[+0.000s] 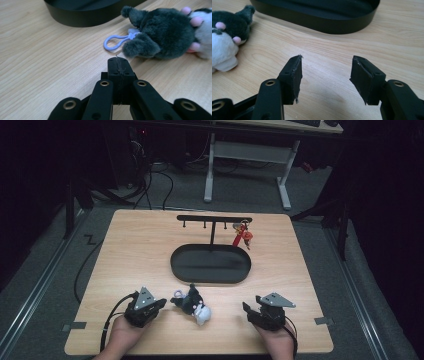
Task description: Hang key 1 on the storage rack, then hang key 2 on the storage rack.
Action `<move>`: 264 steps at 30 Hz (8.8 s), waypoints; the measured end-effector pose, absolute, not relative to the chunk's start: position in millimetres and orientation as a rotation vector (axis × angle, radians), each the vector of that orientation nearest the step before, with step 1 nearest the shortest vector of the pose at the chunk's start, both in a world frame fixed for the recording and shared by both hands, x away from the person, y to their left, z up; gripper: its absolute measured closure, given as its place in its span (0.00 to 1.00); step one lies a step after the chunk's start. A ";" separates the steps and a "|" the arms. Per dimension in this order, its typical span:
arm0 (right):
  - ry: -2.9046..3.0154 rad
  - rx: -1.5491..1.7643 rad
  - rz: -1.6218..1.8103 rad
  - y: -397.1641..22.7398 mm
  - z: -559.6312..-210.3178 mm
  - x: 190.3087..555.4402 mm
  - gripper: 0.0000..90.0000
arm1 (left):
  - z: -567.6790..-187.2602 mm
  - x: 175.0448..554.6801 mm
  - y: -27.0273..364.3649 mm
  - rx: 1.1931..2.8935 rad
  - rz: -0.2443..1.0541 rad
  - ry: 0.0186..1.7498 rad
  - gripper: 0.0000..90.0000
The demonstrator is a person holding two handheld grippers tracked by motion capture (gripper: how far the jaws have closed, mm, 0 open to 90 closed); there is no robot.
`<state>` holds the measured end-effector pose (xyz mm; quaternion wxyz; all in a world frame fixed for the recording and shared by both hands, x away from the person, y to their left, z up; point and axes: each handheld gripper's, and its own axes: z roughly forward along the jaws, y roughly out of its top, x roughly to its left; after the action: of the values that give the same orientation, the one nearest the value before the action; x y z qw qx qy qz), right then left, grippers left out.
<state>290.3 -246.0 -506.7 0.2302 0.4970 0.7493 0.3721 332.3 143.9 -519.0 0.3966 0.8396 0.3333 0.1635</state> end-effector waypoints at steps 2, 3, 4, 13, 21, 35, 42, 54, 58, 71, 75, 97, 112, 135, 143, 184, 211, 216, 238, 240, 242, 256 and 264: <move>2.080 1.352 1.017 -244.1 -507.4 290.7 0.48 | -518.7 340.1 135.8 2.141 0.387 0.856 1.00; 2.085 1.349 1.018 -243.9 -507.1 290.6 0.48 | -518.4 342.3 130.7 2.151 0.388 0.852 1.00; 2.081 1.349 1.027 -244.1 -506.5 290.6 0.48 | -517.8 343.1 125.3 2.164 0.385 0.837 1.00; 2.052 1.381 1.046 -254.4 -505.2 290.1 0.48 | -519.3 332.3 66.0 2.206 0.317 0.740 1.00; 2.009 1.439 1.046 -271.1 -504.2 288.8 0.48 | -520.1 328.0 17.2 2.207 0.270 0.656 0.94; 2.007 1.504 1.019 -282.0 -511.3 292.5 0.47 | -514.5 351.9 140.0 2.143 0.486 0.854 0.74; 1.999 1.511 0.987 -282.0 -512.9 293.2 0.47 | -522.0 347.8 178.2 2.096 0.548 0.891 0.56; 2.038 1.557 0.940 -272.7 -513.9 300.7 0.45 | -524.6 354.8 197.0 2.034 0.537 0.926 0.45; 2.088 1.568 0.875 -269.0 -511.5 302.5 0.45 | -526.5 357.4 196.3 2.042 0.525 0.908 0.45; 2.248 1.565 0.600 -263.0 -490.8 308.0 0.44 | -521.7 353.4 187.8 2.045 0.517 0.847 0.45; 2.275 1.561 0.579 -259.3 -486.1 312.3 0.43 | -522.4 352.4 186.6 2.046 0.506 0.835 0.45; 2.557 1.545 0.203 -244.2 -475.1 327.8 0.38 | -524.0 348.8 179.8 2.090 0.505 0.788 0.43; 2.594 1.511 0.232 -225.8 -442.5 325.5 0.25 | -524.9 345.8 179.7 2.106 0.497 0.766 0.42; 2.713 1.408 0.264 -174.7 -445.8 324.4 0.19 | -523.7 346.6 179.4 2.103 0.494 0.755 0.42; 2.753 1.383 0.197 -172.7 -465.0 322.6 0.23 | -524.6 347.5 179.1 2.107 0.488 0.754 0.42; 2.689 1.447 0.244 -184.6 -428.3 346.7 0.53 | -524.2 346.5 180.3 2.112 0.486 0.751 0.42; 2.598 1.530 0.279 -197.0 -376.6 389.8 0.53 | -524.3 346.8 180.4 2.116 0.485 0.750 0.42; 2.589 1.539 0.280 -196.9 -371.4 394.6 0.53 | -524.3 347.3 180.8 2.118 0.480 0.751 0.42; 2.565 1.572 0.303 -192.2 -349.5 426.3 0.53 | -525.3 348.2 180.0 2.121 0.467 0.754 0.42; 2.560 1.582 0.304 -192.6 -347.9 429.9 0.53 | -525.4 348.2 179.6 2.119 0.469 0.753 0.42; 2.560 1.582 0.306 -192.8 -346.9 432.1 0.53 | -525.3 348.5 179.4 2.120 0.467 0.752 0.42; 2.532 1.607 0.287 -192.3 -335.1 448.9 0.53 | -525.7 349.1 178.6 2.123 0.467 0.754 0.42; 2.509 1.627 0.303 -189.7 -327.2 459.7 0.53 | -525.6 347.9 179.6 2.129 0.469 0.754 0.42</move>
<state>459.7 -189.7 -327.2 0.0681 0.5400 0.8329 0.1005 347.9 179.6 -525.6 0.4053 0.8438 0.2987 0.1860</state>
